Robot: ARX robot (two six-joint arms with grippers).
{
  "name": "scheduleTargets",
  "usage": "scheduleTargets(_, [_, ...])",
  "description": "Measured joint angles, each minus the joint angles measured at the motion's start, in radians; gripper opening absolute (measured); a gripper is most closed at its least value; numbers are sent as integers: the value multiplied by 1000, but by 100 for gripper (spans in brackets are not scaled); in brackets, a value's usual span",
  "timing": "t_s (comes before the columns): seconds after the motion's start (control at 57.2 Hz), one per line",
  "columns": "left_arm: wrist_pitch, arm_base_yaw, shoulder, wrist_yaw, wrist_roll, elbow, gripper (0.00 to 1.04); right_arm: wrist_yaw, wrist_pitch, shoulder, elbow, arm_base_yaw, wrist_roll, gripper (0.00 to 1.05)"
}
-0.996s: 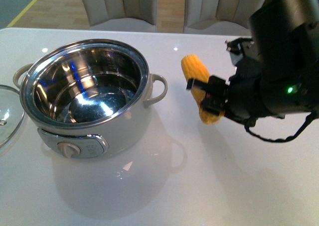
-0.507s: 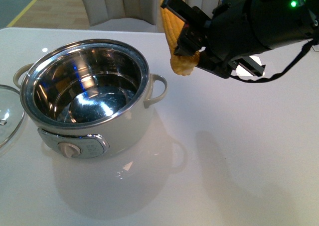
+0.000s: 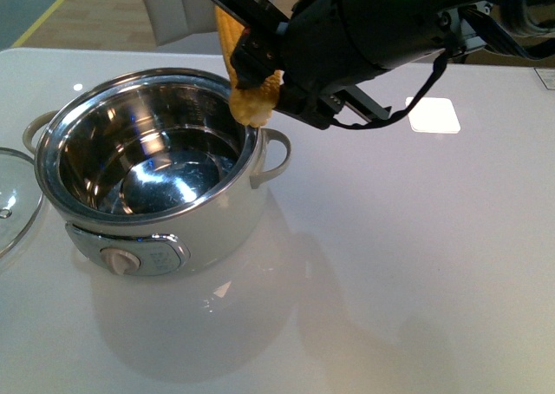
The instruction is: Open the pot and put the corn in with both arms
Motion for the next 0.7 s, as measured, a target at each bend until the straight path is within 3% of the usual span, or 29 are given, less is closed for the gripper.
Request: scheduleTargets(0.699, [0,0,0,0,0,0,98,-72,-40,129,165,66,185,23])
